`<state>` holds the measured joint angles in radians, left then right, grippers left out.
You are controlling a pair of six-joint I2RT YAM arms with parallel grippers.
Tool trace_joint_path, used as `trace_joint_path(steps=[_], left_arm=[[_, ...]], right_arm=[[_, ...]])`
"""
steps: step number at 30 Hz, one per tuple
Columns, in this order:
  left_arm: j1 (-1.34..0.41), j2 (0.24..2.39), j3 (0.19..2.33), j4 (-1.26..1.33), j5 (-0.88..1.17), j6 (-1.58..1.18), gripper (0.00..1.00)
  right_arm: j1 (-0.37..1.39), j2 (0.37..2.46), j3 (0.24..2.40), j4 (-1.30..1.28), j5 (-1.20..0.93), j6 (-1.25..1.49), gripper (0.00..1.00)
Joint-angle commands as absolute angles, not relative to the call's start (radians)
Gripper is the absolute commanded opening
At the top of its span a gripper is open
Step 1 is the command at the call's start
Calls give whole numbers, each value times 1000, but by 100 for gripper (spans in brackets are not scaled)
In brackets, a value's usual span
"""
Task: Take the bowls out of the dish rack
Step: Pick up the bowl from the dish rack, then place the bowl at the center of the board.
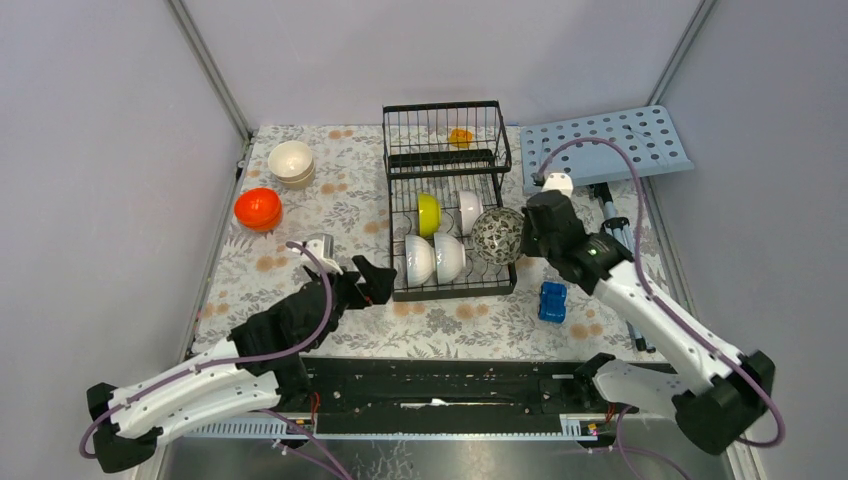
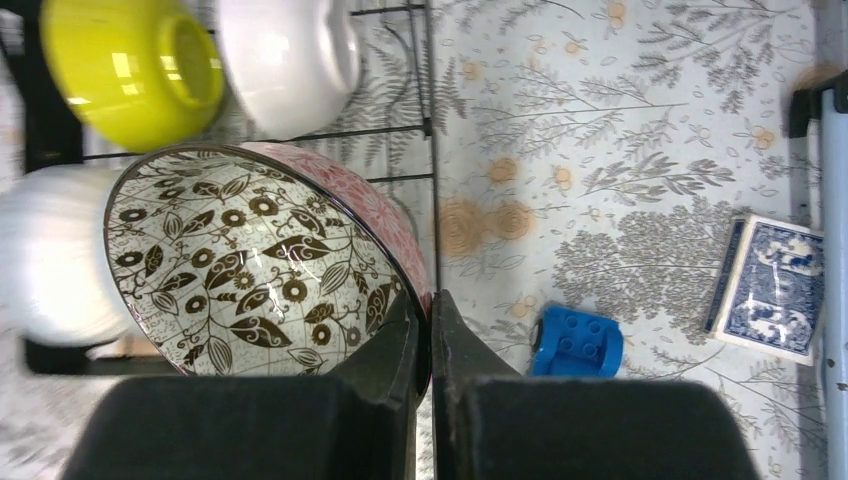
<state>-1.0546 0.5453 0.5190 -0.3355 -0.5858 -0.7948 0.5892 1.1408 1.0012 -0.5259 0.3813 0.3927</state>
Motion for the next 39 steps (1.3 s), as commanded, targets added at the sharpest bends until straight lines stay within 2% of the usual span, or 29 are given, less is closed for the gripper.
trace_joint_path(steps=[1, 5, 8, 12, 19, 24, 29, 36, 39], left_arm=[[-1058, 560, 620, -269, -693, -735, 99], [-1058, 553, 654, -173, -696, -667, 99], [-1058, 565, 703, -127, -556, -568, 99], [-1058, 638, 819, -189, -368, -482, 99], [-1068, 884, 1068, -441, -197, -439, 99], [-1155, 1042, 1184, -642, -367, -447, 97], [-1190, 1131, 1241, -760, -455, -466, 93], [-1218, 1208, 1281, -860, -563, -505, 80], [-1223, 1231, 1278, -859, -559, -515, 71]], right_arm=[[599, 1001, 1026, -506, 208, 384, 0], [600, 901, 962, -437, -74, 377, 0], [602, 871, 924, -377, -280, 402, 0], [638, 874, 882, -322, -344, 433, 0], [822, 977, 876, -320, -151, 406, 0], [850, 1010, 865, -310, -56, 449, 0], [884, 1042, 896, -352, 52, 483, 0], [918, 1054, 914, -359, 107, 508, 0], [931, 1050, 917, -354, 108, 520, 0]])
